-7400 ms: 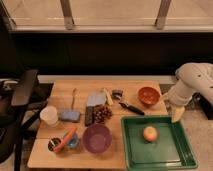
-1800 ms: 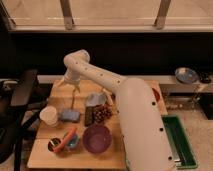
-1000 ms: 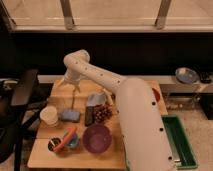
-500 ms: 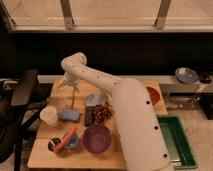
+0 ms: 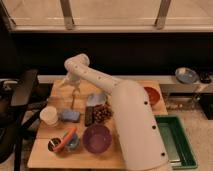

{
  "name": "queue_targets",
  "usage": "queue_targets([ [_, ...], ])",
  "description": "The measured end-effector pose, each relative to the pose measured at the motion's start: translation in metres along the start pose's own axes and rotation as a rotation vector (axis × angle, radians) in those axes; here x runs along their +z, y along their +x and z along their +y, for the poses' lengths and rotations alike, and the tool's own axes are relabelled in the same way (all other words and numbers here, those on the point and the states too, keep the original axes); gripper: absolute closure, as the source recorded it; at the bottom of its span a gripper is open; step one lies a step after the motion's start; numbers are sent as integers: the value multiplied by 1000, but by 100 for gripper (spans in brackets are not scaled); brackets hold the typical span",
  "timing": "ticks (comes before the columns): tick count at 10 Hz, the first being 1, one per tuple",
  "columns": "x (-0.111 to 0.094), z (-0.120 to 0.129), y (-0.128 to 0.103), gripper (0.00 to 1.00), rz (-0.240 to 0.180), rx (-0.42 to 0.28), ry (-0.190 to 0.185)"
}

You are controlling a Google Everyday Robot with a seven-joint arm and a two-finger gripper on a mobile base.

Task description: Place fork in purple bowl

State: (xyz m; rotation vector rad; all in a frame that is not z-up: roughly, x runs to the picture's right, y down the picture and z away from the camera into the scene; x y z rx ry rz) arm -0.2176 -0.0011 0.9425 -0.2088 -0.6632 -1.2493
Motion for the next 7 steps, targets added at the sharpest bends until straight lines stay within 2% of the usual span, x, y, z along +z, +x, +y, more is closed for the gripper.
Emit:
queue_targets([
  [7,30,6,5,22,-48,56,38],
])
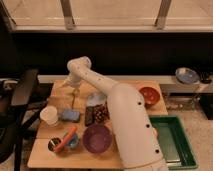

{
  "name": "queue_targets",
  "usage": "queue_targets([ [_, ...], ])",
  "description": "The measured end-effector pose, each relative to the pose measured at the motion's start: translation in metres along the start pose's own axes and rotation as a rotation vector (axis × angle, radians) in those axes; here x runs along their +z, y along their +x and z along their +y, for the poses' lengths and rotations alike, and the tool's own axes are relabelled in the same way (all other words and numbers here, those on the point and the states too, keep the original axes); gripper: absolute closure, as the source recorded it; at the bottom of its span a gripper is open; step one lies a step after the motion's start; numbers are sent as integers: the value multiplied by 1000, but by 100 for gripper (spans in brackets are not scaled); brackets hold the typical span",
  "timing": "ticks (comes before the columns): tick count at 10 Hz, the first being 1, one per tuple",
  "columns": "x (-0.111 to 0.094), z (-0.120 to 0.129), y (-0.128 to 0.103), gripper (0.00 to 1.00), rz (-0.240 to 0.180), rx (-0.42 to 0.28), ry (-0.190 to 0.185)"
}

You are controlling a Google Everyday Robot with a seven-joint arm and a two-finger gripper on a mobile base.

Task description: Place fork in purple bowl

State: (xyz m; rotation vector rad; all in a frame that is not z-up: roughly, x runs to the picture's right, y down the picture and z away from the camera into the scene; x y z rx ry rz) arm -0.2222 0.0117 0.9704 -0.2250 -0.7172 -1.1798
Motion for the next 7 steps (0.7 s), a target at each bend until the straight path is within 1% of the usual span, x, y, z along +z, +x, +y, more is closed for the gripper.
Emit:
queue_targets([
  [5,15,3,-1,22,-37,27,-10],
  [6,16,2,-2,25,-39,21,-13],
  [7,15,4,-2,33,-39,23,-15],
])
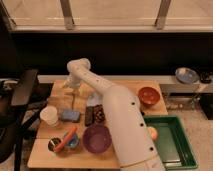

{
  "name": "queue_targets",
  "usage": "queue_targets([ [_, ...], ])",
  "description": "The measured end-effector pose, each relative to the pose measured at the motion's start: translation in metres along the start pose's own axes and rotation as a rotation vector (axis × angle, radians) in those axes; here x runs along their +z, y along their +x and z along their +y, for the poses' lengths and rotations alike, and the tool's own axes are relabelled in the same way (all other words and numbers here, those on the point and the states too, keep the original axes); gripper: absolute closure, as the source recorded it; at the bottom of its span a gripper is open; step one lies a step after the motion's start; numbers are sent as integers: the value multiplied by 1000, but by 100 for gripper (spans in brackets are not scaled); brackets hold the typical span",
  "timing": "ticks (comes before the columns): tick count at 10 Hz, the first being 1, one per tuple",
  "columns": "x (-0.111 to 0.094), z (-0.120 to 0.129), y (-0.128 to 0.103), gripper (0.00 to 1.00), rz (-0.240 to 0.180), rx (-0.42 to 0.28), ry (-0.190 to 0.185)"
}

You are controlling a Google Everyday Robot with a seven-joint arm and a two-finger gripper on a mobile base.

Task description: Place fork in purple bowl

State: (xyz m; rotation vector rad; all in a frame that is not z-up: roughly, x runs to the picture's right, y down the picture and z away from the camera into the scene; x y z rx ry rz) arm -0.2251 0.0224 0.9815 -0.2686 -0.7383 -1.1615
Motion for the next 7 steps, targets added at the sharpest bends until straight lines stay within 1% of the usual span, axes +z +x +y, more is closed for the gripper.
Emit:
queue_targets([
  [1,-1,3,0,42,-1,3,-7],
  [4,-1,2,0,75,0,1,-5],
  [5,1,3,1,85,-7,7,-9],
  [6,6,3,1,93,-25,13,-15],
  [7,17,6,1,99,-45,21,-25],
])
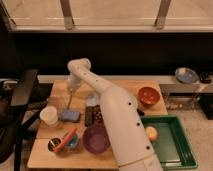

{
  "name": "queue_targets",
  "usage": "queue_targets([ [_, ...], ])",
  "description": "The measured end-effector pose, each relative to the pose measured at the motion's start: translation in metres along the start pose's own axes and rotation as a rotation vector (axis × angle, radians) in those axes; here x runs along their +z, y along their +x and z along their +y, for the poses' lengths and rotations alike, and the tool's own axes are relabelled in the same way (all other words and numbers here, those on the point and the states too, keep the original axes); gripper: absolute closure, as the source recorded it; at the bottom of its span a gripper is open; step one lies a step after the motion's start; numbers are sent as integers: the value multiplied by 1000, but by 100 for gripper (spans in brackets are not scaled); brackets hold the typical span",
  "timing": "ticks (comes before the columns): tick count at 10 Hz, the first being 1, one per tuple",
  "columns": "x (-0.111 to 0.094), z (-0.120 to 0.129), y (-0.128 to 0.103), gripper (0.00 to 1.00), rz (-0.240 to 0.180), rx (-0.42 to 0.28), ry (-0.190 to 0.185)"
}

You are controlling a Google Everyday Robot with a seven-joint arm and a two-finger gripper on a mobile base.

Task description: Place fork in purple bowl

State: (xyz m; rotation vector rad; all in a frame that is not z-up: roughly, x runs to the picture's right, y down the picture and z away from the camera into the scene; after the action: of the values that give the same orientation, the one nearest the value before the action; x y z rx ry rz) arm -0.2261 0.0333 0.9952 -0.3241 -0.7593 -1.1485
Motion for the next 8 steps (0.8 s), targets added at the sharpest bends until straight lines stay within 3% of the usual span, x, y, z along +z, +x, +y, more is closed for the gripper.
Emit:
queue_targets([
  [3,0,1,-1,100,-1,-3,-7],
  [5,0,2,-1,100,7,-1,-33],
  [8,-27,-9,0,100,68,-9,-50],
])
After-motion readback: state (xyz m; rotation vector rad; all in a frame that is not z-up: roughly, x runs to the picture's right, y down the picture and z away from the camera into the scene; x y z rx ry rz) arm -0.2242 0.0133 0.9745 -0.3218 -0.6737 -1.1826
